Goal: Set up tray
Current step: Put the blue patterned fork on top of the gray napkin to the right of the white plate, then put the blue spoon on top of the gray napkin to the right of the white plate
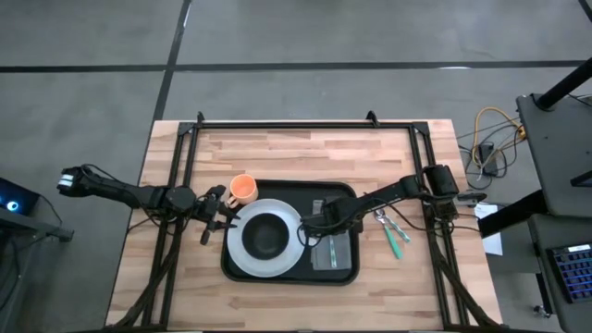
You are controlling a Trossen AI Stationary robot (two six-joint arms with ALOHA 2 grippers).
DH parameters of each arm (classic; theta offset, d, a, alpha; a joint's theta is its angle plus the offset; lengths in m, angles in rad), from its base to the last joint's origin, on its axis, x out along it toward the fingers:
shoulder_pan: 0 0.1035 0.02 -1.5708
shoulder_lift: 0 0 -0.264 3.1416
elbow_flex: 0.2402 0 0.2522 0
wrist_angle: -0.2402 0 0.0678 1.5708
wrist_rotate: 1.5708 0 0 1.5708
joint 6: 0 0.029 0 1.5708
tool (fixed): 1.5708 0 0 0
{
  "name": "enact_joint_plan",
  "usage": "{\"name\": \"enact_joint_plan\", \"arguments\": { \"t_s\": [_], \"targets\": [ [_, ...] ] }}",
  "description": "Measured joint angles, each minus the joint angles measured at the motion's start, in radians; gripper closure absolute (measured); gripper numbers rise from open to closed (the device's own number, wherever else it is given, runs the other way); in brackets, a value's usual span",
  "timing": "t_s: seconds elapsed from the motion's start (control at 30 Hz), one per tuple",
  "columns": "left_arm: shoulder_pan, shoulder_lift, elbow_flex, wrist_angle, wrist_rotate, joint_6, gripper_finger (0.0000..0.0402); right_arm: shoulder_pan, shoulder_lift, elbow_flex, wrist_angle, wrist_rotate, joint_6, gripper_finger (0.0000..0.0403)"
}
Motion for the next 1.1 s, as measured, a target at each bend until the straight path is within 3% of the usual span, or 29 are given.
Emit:
{"name": "enact_joint_plan", "arguments": {
  "t_s": [0.43, 1.1],
  "targets": [
    [0.0, 0.0, 0.0, 0.0, 0.0, 0.0, 0.03, 0.0, -0.009, 0.013, -0.006, -0.051, -0.008, 0.0297],
    [0.0, 0.0, 0.0, 0.0, 0.0, 0.0, 0.03, -0.01, -0.02, 0.014, -0.013, -0.049, -0.058, 0.0309]
  ]
}}
